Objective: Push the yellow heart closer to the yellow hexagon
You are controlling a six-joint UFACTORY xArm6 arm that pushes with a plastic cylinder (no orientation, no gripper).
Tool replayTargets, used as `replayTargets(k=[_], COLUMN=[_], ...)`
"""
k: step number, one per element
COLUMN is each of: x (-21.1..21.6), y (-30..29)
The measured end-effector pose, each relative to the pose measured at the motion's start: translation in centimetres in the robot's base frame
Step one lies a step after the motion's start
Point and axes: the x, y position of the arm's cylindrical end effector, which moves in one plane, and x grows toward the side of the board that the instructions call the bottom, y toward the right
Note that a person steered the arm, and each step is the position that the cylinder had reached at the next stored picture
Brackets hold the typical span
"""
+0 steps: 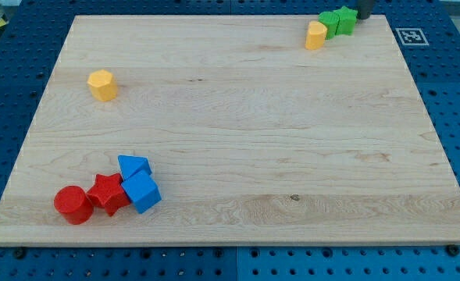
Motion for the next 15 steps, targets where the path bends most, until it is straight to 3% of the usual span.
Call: replayTargets(k=[5, 9, 10, 12, 15], x=[1.5, 7.5, 9.0, 9.2, 12.0], y=[-4.7, -8.7, -8.7, -2.0, -2.6])
